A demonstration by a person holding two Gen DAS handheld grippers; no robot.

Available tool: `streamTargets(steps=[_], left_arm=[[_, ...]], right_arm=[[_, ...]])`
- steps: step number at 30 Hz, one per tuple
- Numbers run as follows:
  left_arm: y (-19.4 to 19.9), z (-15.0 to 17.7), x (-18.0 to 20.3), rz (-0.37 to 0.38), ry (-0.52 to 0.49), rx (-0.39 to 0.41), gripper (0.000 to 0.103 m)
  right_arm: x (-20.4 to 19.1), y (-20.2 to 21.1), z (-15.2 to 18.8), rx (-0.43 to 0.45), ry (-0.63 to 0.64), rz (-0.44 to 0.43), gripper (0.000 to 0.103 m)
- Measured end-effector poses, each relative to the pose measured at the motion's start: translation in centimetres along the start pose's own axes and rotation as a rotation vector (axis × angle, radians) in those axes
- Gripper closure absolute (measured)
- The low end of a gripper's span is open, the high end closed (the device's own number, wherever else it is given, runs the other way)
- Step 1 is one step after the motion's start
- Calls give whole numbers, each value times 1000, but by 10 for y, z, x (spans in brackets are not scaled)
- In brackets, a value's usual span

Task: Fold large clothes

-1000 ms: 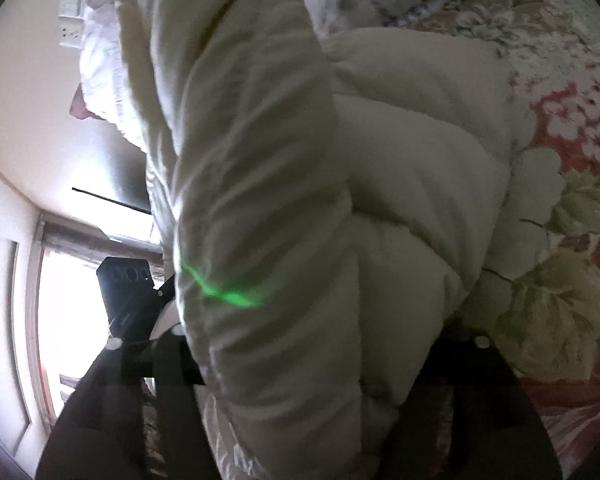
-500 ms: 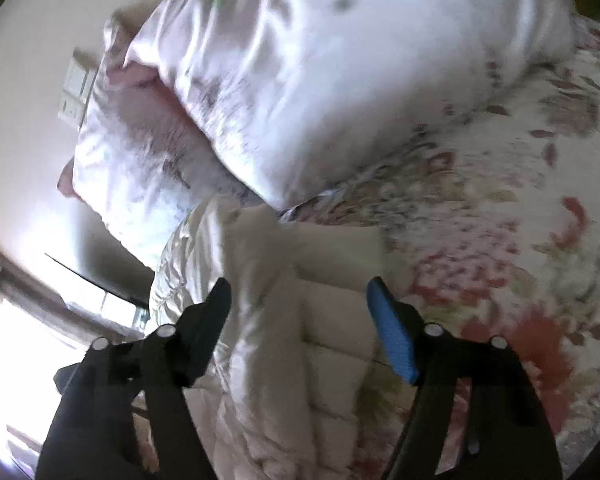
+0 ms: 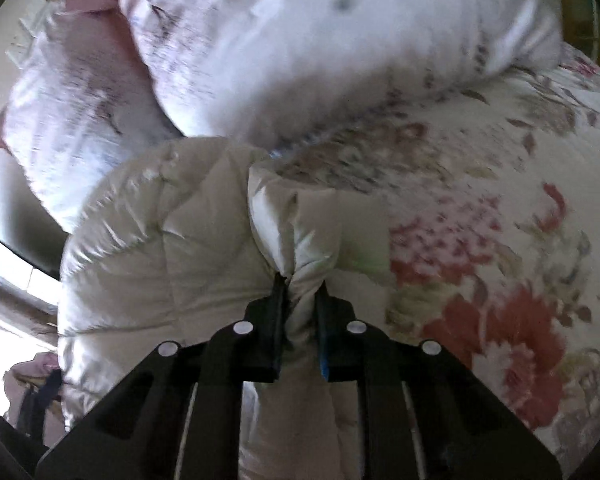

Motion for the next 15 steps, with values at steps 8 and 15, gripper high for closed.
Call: streamTargets(steps=[8, 15], left_arm=[[-21, -42, -18, 139, 187, -40, 49], [-67, -52, -19, 135, 195, -205, 70]], right_arm=[[12, -10, 12, -18, -27, 21, 88], [19, -10, 16, -28, -39, 27, 86]])
Point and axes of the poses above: each gripper's, at about its wrist camera, not at the fingertips, and y roughly against the way its jaws point, x to its right, z to its underside, the point moved 8 cm from there along -y, roughly the way its jaws point
